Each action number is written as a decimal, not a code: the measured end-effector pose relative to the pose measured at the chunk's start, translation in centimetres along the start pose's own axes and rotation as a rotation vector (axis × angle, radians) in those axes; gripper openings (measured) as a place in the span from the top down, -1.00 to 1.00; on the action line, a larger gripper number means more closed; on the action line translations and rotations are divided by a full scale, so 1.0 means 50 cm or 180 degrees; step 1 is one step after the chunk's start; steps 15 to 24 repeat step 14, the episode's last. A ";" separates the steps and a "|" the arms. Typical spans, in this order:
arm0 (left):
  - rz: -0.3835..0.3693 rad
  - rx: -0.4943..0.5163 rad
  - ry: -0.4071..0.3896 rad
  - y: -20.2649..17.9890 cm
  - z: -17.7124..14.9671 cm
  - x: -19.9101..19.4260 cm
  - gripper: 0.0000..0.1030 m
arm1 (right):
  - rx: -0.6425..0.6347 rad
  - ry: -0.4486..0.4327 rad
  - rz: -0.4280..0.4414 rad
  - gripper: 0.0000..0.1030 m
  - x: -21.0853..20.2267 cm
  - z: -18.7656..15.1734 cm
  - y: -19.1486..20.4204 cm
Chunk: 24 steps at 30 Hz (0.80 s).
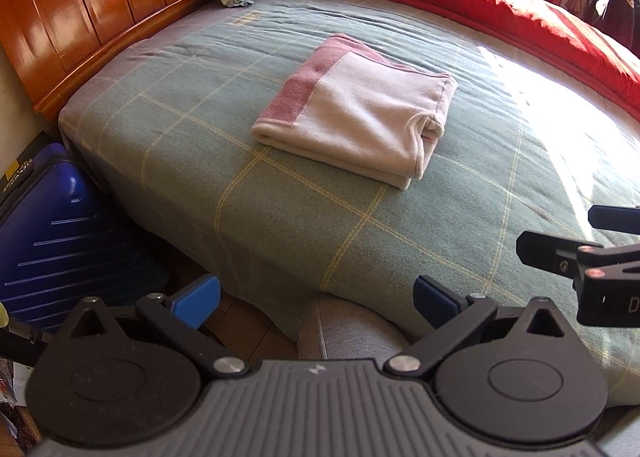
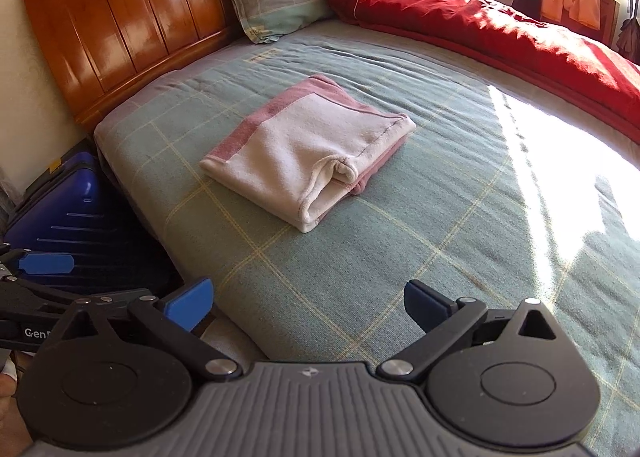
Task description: Fold clothes
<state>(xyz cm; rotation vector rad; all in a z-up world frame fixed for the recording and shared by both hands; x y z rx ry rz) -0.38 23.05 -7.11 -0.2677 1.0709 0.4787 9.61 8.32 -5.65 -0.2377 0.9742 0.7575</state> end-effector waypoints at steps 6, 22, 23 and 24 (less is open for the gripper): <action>-0.0019 -0.0012 0.0010 0.003 0.001 0.003 -0.99 | -0.0012 0.0001 -0.0005 -1.00 0.002 0.001 0.002; -0.0028 -0.0017 0.0026 0.003 -0.001 0.007 -0.99 | -0.0031 -0.0008 -0.0032 -1.00 0.004 0.002 0.005; -0.0028 -0.0017 0.0026 0.003 -0.001 0.007 -0.99 | -0.0031 -0.0008 -0.0032 -1.00 0.004 0.002 0.005; -0.0028 -0.0017 0.0026 0.003 -0.001 0.007 -0.99 | -0.0031 -0.0008 -0.0032 -1.00 0.004 0.002 0.005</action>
Point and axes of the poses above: each gripper's, at about its wrist camera, not at the fingertips, and x roughly the way its jaws point, y to its left, z to its top, the point moved 6 cm from there along x, roughly the way its jaws point, and after that the axes turned 4 degrees about y, right-handed, at the moved point
